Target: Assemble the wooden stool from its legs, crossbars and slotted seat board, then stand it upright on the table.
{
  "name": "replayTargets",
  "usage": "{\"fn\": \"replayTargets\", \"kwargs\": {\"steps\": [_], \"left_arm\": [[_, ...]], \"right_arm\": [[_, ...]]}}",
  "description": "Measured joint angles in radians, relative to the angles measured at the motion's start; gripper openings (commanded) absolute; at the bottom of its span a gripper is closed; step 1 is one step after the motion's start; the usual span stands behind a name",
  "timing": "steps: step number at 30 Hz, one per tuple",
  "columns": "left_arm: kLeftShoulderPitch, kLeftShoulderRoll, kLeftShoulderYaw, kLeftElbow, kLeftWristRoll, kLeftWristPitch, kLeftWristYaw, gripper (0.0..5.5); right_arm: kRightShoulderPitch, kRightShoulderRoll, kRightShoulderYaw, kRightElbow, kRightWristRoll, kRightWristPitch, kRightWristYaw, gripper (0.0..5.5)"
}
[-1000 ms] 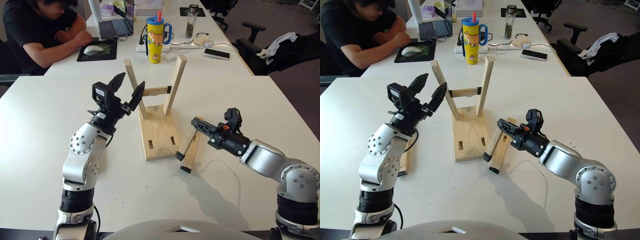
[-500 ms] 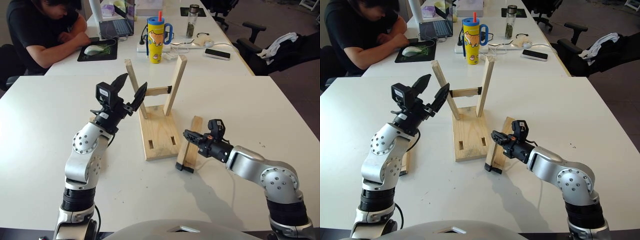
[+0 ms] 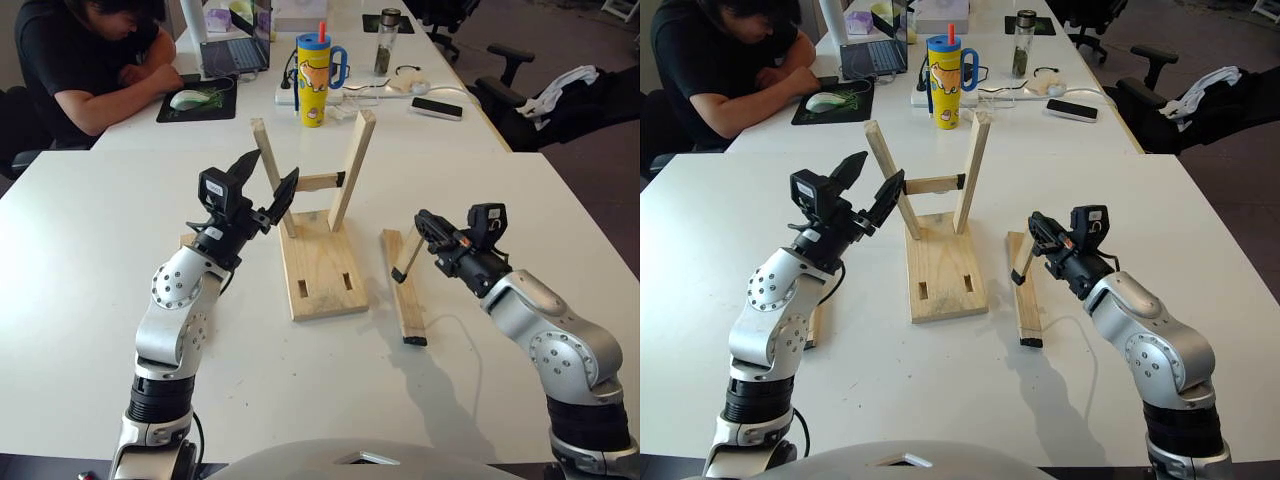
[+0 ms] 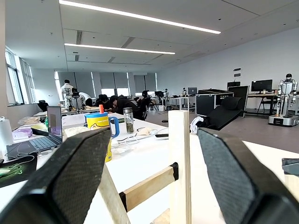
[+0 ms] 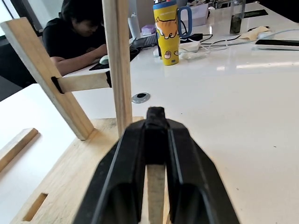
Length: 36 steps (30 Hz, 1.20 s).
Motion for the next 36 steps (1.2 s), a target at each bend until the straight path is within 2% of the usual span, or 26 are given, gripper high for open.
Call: {"fn": "replayTargets", "kwargs": {"steps": [7, 18, 27, 36], "left_arm": [[-0.016, 0.000, -0.002, 0.018, 0.000, -0.016, -0.017, 3.40], [-0.052, -0.001, -0.027, 0.048, -0.002, -0.008, -0.054, 3.40], [-0.061, -0.002, -0.043, 0.048, -0.011, 0.018, -0.078, 3.40], [-0.072, -0.001, -0.040, 0.057, -0.012, 0.021, -0.091, 3.40]], "right_arm": [[0.058, 0.150, -0.038, -0.073, -0.111, -0.144, -0.070, 0.42], [0.119, 0.401, 0.027, -0.083, -0.289, -0.248, -0.197, 0.42], [0.117, 0.477, 0.017, -0.051, -0.324, -0.240, -0.243, 0.42], [0.086, 0.490, -0.031, 0.010, -0.321, -0.233, -0.237, 0.42]]}}
